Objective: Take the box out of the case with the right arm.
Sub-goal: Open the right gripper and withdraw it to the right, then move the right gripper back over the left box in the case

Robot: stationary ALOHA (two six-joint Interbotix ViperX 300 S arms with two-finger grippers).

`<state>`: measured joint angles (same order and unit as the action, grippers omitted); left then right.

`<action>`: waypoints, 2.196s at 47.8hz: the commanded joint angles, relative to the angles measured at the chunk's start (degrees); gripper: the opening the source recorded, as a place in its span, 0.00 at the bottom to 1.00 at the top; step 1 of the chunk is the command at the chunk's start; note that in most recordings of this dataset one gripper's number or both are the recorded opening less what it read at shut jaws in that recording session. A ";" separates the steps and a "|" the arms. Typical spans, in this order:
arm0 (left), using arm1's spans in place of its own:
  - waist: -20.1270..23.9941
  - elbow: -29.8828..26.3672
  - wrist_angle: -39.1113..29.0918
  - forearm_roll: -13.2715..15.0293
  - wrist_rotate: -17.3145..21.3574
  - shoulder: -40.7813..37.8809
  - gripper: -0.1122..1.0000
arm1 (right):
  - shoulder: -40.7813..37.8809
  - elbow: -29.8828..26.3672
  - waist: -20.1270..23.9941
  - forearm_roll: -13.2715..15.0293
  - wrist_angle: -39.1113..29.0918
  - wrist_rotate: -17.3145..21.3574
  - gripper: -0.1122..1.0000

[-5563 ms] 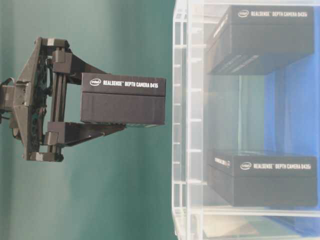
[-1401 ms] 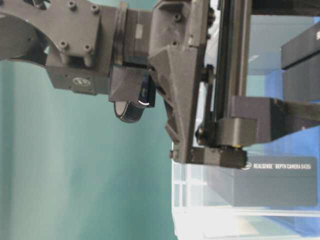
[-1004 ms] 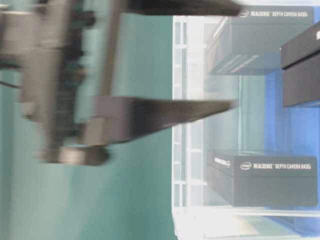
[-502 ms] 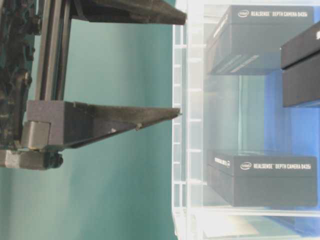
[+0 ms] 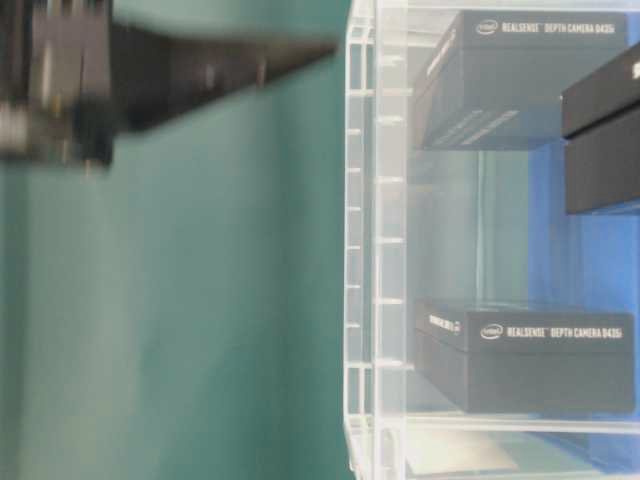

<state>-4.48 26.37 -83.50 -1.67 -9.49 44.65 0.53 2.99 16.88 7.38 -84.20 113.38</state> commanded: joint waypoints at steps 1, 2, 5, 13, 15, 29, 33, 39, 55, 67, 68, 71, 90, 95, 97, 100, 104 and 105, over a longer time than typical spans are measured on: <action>0.00 -1.41 0.18 -0.18 0.18 -0.18 0.10 | 5.27 2.99 1.14 -0.09 0.53 0.70 0.91; 0.00 -1.41 0.18 -0.18 0.18 -0.18 0.10 | 6.15 3.87 1.41 -0.09 0.53 0.97 0.91; 0.00 -1.41 0.18 -0.18 0.18 -0.18 0.10 | 8.70 6.42 2.11 -0.09 0.62 1.67 0.91; 0.00 -1.41 0.26 -0.09 0.26 -0.18 0.10 | 15.82 13.45 4.22 -0.44 0.44 3.34 0.91; 0.00 -1.41 0.18 -0.18 0.26 -0.18 0.10 | 17.31 14.85 4.75 -0.44 0.35 3.78 0.91; 0.00 -1.41 0.18 -0.09 0.35 -0.09 0.10 | 23.99 19.95 7.03 -0.53 -1.14 6.06 0.91; 0.00 -1.32 0.18 -0.18 0.35 -0.18 0.10 | 24.08 19.95 7.03 -0.44 -1.14 5.80 0.91; 0.00 -1.32 0.18 -0.18 0.35 -0.18 0.10 | 23.82 19.78 7.03 -0.44 -0.97 5.71 0.91; 0.00 -1.41 0.18 -0.18 0.35 -0.18 0.10 | 24.26 20.04 3.87 0.18 -1.14 3.52 0.90; 0.00 -1.32 0.18 -0.18 0.35 -0.18 0.10 | 27.25 21.97 -6.24 0.62 -1.23 -6.86 0.90; 0.00 -1.32 0.18 -0.18 0.35 -0.18 0.10 | 27.51 22.24 -7.38 0.62 -1.23 -8.00 0.90; 0.00 -1.41 0.18 -0.09 0.35 -0.18 0.10 | 28.30 22.68 -10.81 0.62 -1.14 -11.34 0.90; 0.00 -1.41 0.26 -0.09 0.18 -0.18 0.10 | 29.18 24.43 -28.92 0.62 0.00 -29.71 0.90; 0.00 -1.32 0.18 -0.09 0.35 -0.18 0.10 | 29.18 24.52 -31.82 0.70 0.18 -32.52 0.90; 0.00 -1.32 0.18 -0.18 0.35 -0.18 0.10 | 29.18 24.52 -32.43 0.70 0.26 -33.22 0.90; 0.00 -1.32 0.18 -0.09 0.35 -0.18 0.10 | 29.18 24.52 -32.96 0.62 0.53 -33.75 0.90; 0.09 -1.32 0.18 -0.18 0.35 -0.18 0.10 | 29.18 24.52 -32.96 0.53 0.62 -33.84 0.90; 0.00 -1.32 0.18 -0.18 0.35 -0.18 0.10 | 29.18 24.52 -32.96 0.44 0.62 -33.84 0.90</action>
<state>-4.48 26.37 -83.50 -1.67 -9.23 44.65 29.18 28.04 -15.82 7.82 -84.02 79.63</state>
